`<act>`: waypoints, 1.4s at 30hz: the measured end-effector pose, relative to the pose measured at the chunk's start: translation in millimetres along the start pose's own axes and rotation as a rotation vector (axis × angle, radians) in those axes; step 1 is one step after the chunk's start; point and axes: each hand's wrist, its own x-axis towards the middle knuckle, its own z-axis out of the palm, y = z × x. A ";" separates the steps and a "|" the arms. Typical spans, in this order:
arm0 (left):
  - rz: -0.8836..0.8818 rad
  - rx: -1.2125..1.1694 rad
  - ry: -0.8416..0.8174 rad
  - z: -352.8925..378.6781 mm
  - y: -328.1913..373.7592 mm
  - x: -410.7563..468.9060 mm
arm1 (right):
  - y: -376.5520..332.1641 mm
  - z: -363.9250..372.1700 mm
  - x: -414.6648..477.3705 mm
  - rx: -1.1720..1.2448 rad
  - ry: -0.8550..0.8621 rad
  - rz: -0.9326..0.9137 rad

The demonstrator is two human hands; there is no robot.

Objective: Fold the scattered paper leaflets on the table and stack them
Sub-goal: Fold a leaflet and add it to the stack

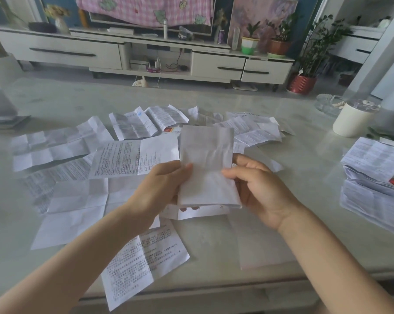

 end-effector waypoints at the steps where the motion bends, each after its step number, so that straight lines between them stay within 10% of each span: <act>1: 0.008 0.001 -0.037 0.6 1.4 -0.1 | -0.3 -2.7 0.2 0.041 -0.004 0.009; 18: -0.160 -0.263 -0.268 16.8 -4.3 -10.5 | 10.4 -2.0 -9.8 -0.461 0.147 -0.489; 34: 0.082 -0.072 -0.078 14.7 -6.8 -6.3 | 6.8 -5.9 -18.4 -0.292 -0.103 -0.060; 42: 0.042 0.038 -0.075 29.0 -9.2 -12.3 | 21.5 6.0 -6.8 -0.534 0.426 -0.485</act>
